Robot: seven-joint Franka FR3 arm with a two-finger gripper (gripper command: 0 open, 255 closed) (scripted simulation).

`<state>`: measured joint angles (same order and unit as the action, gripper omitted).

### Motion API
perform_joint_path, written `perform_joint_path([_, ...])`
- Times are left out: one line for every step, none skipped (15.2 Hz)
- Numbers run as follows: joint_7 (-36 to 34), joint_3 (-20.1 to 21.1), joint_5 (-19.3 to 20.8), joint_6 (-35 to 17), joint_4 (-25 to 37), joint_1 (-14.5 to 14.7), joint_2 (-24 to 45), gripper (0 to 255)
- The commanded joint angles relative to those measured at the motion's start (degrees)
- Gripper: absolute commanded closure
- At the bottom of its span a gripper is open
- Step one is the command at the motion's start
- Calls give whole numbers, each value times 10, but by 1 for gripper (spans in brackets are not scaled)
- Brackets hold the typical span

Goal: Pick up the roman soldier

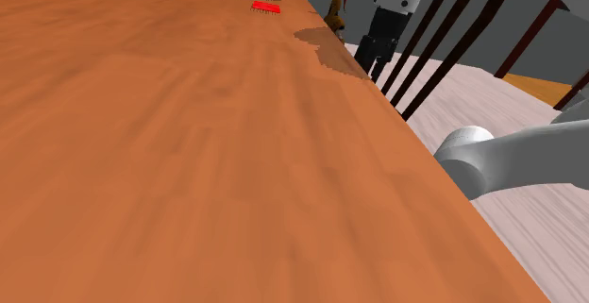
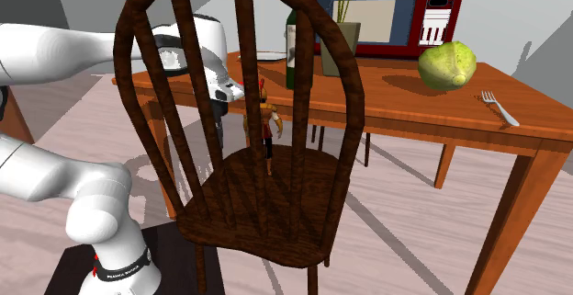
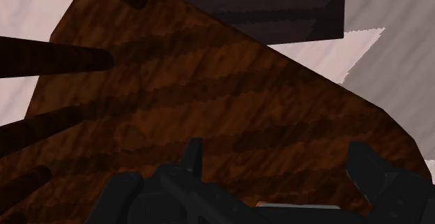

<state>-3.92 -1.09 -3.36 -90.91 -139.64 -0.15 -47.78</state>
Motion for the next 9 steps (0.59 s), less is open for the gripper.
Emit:
perform_joint_path([0, 0, 0, 0, 0, 0, 0, 0])
perform_joint_path([-6, 4, 1, 6, 25, 0, 19, 0])
perform_joint_path([-12, 9, 3, 13, 51, -1, 37, 0])
perform_joint_path([-17, 13, 5, 21, 78, -1, 56, 0])
perform_joint_path([-23, 17, 7, 28, 104, -2, 74, 0])
perform_joint_path([-29, 21, 9, 37, 132, -3, 93, 0])
perform_joint_path([-35, 26, 11, 46, 160, -4, 112, 0])
perform_joint_path([-41, 30, 14, 55, 188, -5, 130, 0])
perform_joint_path([-47, 34, 17, 65, 218, -6, 150, 0])
